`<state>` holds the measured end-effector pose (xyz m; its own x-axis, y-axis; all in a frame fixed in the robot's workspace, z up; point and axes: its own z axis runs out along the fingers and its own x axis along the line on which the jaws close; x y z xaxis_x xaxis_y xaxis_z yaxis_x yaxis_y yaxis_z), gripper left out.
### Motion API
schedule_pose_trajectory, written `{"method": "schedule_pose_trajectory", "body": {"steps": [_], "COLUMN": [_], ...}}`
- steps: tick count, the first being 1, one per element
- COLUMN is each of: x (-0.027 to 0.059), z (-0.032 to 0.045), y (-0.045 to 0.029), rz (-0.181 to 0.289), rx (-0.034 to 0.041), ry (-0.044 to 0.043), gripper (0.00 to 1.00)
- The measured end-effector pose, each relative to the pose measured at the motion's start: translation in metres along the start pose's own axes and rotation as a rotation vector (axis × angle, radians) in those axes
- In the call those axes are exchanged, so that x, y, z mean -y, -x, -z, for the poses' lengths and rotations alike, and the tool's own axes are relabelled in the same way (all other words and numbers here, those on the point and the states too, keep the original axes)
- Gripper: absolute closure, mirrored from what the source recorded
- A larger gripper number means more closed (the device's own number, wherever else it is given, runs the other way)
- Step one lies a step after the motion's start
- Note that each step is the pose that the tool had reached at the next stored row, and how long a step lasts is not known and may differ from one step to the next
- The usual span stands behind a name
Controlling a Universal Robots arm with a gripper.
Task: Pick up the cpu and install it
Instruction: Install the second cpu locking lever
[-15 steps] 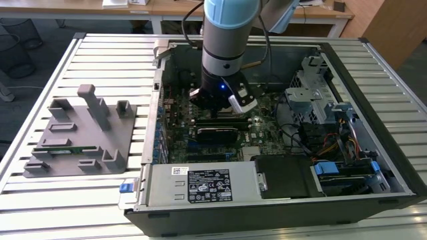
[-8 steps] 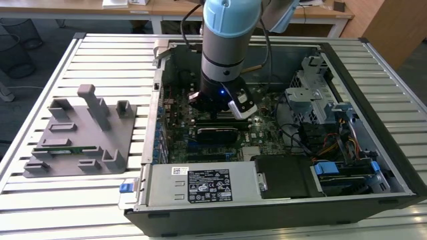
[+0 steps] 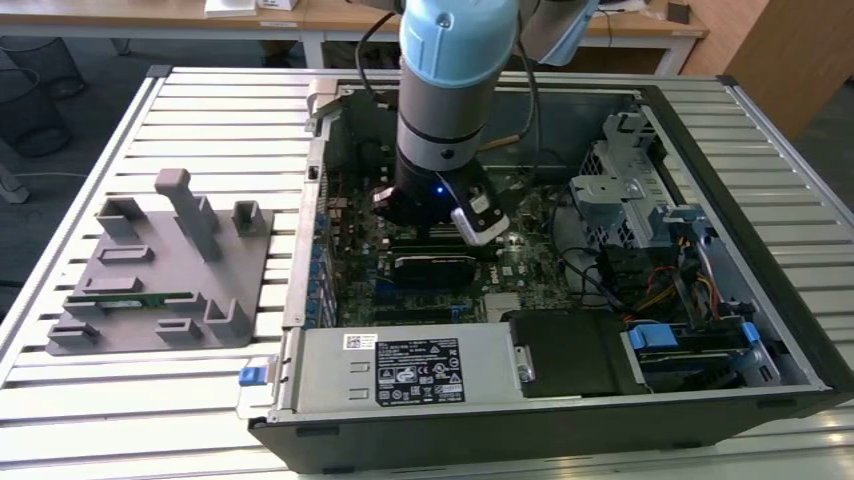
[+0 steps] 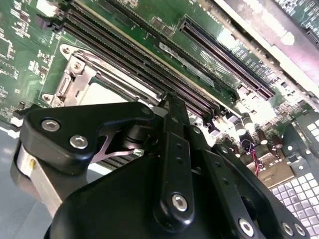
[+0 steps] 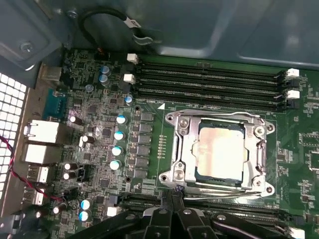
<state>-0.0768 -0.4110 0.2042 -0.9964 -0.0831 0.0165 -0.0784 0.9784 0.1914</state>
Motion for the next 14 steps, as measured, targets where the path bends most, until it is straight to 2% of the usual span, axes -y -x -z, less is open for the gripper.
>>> {"method": "schedule_pose_trajectory", "body": {"steps": [8,14], "x": [0.0012,0.002], "z": [-0.007,-0.0118], "y": [-0.0044,-0.0057], "rz": [0.002,0.002], "rx": [0.0033,0.0056], "ry": [0.0419,0.069], "gripper": [0.89,0.89]}}
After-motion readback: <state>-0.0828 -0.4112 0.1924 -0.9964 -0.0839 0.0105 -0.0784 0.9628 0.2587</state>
